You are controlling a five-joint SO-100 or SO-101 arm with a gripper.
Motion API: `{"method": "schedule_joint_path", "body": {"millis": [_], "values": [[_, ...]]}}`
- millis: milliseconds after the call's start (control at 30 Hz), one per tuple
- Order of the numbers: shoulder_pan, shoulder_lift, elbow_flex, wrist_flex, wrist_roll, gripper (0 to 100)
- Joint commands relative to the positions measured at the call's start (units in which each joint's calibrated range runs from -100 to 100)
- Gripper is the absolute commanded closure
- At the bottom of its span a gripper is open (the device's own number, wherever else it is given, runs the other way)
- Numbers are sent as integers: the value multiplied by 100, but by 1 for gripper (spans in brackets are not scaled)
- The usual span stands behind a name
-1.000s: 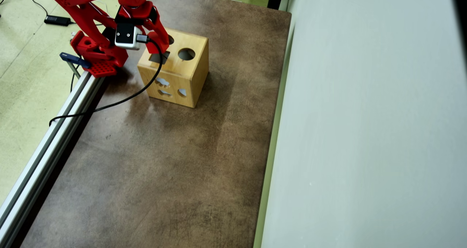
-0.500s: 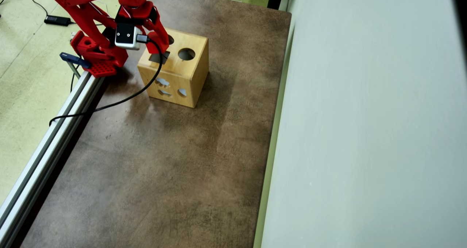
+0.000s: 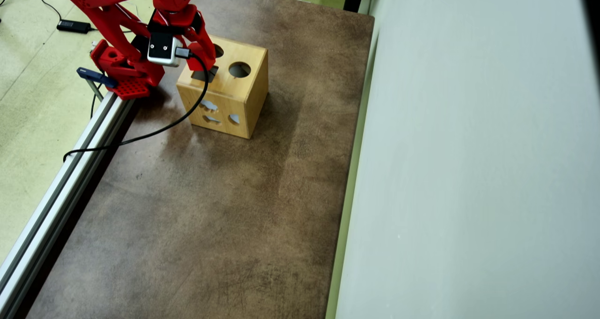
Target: Pick and place the red cube on the square hole
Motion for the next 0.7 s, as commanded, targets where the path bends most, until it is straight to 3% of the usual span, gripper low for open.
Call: {"method": "schedule_joint_path", "body": {"millis": [0,667], "values": [[30,-130,-37,49,-15,98],[23,261,-10,49,-20,98]]}}
